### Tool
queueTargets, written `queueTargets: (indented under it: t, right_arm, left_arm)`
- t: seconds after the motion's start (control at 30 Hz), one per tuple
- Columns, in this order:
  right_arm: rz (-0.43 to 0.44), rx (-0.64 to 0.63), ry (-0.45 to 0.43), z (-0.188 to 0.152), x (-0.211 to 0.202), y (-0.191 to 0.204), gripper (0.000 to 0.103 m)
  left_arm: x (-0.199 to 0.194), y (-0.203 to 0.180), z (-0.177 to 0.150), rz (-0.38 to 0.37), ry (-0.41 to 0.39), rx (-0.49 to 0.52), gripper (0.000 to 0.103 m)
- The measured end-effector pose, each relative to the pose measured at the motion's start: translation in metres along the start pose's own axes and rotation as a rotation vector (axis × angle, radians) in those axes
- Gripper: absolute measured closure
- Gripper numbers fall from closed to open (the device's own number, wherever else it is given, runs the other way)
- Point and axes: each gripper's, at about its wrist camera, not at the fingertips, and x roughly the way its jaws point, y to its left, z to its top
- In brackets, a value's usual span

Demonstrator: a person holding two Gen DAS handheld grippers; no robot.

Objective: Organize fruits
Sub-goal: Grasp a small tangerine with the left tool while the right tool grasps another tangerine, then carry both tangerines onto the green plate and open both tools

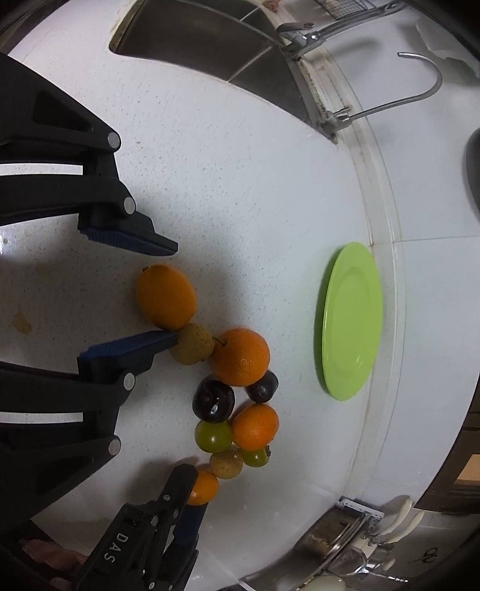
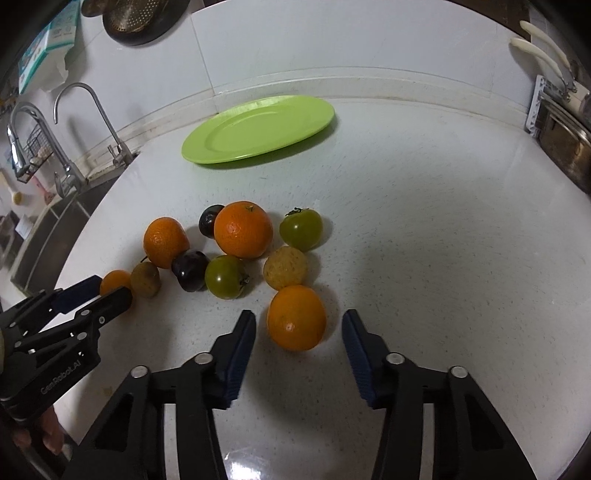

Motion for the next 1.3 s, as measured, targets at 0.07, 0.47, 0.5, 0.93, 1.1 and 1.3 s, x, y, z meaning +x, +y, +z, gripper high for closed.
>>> queueTargets:
  t: [0.07,0.47,0.5,0.93,1.1,1.3]
  right_arm:
    - [0.006,-0.007,0.003,0.001,0.0,0.001,0.062]
    - [0.042,-0.045,-0.045,0.003,-0.022,0.012,0.071]
    - [0.051,-0.051,-0.051,0.003,-0.025,0.014,0.071]
    - [0.146,-0.118,-0.141,0.03,-0.057,0.031,0.071]
    - [0.162,-0.138,-0.171,0.052,-0.059,0.034,0.071]
    - [0.158,-0.16,-0.187,0.082,-0.05,0.037,0.071]
  left_arm:
    - [0.0,0.0,0.001,-0.003,-0.002,0.002,0.066]
    - [-0.027,-0.003,-0.002,-0.016,-0.056,0.007,0.067]
    - [-0.03,-0.003,-0.001,-0.02,-0.063,0.008,0.067]
    - [-0.064,-0.008,0.037,-0.038,-0.179,0.07,0.067]
    - [-0.061,-0.009,0.061,-0.046,-0.2,0.094,0.067]
    - [-0.046,-0.006,0.093,-0.067,-0.208,0.108,0.067]
